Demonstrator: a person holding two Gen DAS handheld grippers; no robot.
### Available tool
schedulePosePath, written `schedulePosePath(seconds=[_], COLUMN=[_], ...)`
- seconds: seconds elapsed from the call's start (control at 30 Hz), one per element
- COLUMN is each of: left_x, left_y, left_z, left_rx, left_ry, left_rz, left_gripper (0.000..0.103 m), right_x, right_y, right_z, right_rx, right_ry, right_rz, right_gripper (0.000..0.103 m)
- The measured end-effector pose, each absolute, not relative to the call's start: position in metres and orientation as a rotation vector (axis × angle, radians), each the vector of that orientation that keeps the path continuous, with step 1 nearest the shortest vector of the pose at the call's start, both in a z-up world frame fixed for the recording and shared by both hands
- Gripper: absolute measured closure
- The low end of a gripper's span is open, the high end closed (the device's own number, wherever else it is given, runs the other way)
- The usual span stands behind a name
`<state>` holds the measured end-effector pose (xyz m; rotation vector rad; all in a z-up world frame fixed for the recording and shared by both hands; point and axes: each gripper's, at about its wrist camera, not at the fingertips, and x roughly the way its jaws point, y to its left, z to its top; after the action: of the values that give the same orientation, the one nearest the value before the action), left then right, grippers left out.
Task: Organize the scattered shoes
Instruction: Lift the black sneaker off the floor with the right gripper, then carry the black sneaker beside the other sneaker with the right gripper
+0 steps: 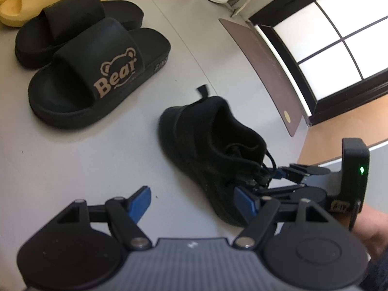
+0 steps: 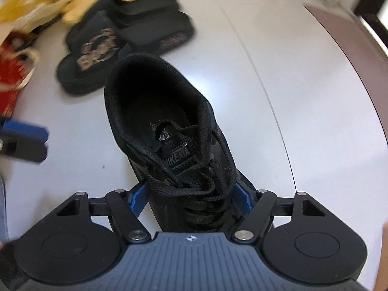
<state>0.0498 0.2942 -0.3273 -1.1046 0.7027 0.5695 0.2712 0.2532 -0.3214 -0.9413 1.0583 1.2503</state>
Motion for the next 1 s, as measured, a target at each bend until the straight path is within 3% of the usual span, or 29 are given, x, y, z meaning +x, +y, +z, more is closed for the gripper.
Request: schedulePosePath(seconds=[0.27, 0.67, 1.0], left_x=[0.053, 0.048, 0.036], left_y=[0.293, 0.289, 0.288], left_z=[-0.327, -0.332, -0.334], left_rx=[-1.107, -1.117, -1.111], left_ry=[0.714, 0.728, 0.734], left_rz=[0.539, 0.52, 0.516], left_gripper=[0.026, 0.026, 0.026], right_x=[0.293, 0.356, 0.347], right_y=[0.253, 0.207, 0.2], right_z=[-0.325, -0.331, -0.34], right_rx=[-0.841, -0.366, -0.516], right_ry=[1.278, 1.543, 1.395], right_rz=[1.009, 0.69, 0.848], right_gripper=[0.032, 0.042, 0.018])
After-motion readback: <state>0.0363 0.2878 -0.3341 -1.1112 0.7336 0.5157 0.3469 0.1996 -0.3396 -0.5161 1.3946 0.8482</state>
